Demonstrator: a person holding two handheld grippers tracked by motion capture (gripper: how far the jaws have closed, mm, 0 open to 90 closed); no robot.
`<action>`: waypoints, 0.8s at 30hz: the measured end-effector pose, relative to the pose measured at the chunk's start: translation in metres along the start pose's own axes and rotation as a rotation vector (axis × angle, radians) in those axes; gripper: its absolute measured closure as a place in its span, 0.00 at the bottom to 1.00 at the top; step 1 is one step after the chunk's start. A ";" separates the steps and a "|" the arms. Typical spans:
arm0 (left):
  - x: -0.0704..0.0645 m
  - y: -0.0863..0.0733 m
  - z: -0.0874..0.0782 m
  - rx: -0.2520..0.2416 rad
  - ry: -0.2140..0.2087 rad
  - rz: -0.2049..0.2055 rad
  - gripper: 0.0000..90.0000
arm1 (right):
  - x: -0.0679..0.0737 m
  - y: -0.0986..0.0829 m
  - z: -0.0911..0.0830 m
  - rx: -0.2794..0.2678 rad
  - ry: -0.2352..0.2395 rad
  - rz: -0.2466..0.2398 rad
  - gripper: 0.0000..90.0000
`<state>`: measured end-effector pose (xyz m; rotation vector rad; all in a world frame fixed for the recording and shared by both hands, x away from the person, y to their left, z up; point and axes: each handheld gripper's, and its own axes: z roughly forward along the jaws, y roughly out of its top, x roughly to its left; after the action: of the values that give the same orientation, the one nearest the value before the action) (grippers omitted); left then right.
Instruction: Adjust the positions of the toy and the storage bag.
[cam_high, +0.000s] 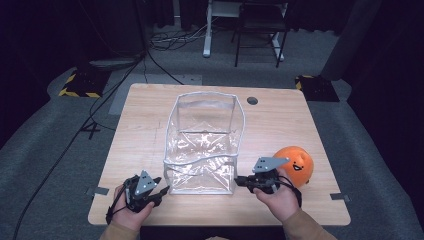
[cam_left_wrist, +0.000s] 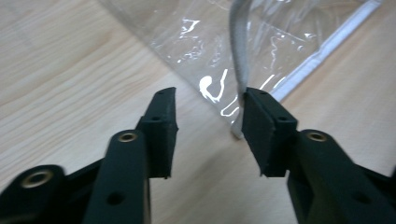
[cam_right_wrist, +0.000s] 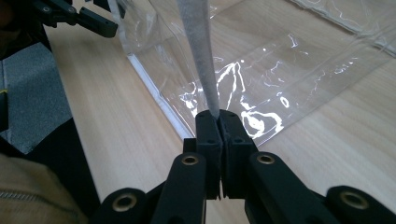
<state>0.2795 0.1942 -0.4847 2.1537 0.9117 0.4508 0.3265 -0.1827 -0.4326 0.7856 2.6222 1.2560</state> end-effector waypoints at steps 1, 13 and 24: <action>-0.007 0.002 0.001 -0.002 -0.024 0.016 0.69 | 0.003 -0.007 -0.008 0.002 0.000 0.005 0.98; -0.051 0.010 -0.002 -0.007 -0.166 0.088 0.70 | 0.017 -0.043 -0.045 -0.017 -0.011 0.069 0.98; -0.064 0.010 0.005 0.002 -0.215 0.109 0.62 | 0.023 -0.067 -0.073 -0.017 -0.029 0.126 0.98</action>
<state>0.2431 0.1410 -0.4828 2.2110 0.6786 0.2643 0.2559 -0.2557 -0.4340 0.9718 2.5715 1.2861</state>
